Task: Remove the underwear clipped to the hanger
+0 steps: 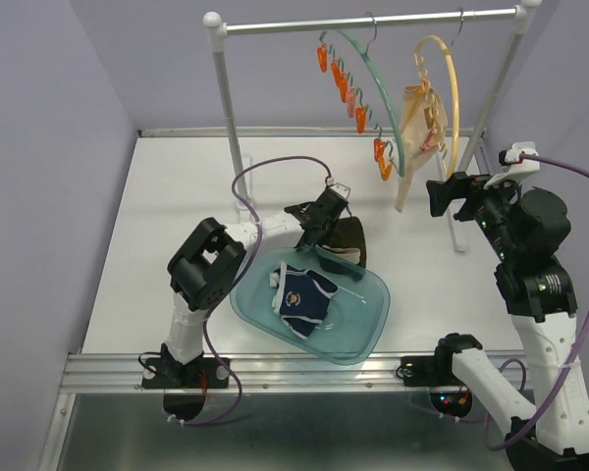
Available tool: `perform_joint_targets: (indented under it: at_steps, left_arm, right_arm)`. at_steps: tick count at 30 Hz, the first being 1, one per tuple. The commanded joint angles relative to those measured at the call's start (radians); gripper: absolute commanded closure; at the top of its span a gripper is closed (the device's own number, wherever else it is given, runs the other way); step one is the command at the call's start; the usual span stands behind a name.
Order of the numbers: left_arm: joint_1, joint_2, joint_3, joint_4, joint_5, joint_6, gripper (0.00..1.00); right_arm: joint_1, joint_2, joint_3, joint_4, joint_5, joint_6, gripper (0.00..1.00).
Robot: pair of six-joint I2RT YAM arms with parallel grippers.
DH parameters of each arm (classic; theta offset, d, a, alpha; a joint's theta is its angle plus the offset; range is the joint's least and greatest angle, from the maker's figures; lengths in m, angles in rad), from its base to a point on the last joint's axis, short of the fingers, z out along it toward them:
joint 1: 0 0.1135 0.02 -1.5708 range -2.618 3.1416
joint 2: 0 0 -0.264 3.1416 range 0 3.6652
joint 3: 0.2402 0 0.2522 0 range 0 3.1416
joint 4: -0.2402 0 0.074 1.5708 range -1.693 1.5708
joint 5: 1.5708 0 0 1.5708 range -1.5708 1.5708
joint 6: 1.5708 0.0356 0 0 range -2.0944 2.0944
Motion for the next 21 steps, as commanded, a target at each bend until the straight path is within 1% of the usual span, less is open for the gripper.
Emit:
perform_joint_targets:
  at_steps: [1,9,14,18,19,21]
  left_arm:
    - [-0.001,-0.096,0.029,0.054,-0.063,0.011,1.0]
    - [-0.001,-0.304,-0.017,0.184,-0.075,0.003,1.0]
    - [-0.001,-0.485,-0.118,0.275,-0.057,-0.004,1.0]
    - [-0.001,-0.636,-0.214,0.347,0.006,0.008,1.0]
    - [-0.001,-0.697,-0.246,0.365,0.017,0.014,1.0]
    - [-0.001,-0.758,-0.277,0.378,0.066,0.031,1.0]
  right_arm:
    - [-0.013,-0.015,-0.008,0.045,-0.002,0.009,0.0]
    - [-0.022,-0.028,-0.013,0.045,0.009,-0.013,0.0]
    - [-0.03,-0.035,-0.014,0.045,0.039,-0.02,0.0]
    - [-0.038,-0.019,0.007,0.05,0.09,-0.001,0.0]
    - [-0.039,-0.018,0.021,0.051,0.099,0.002,0.0]
    - [-0.039,-0.01,0.036,0.054,0.127,0.017,0.0]
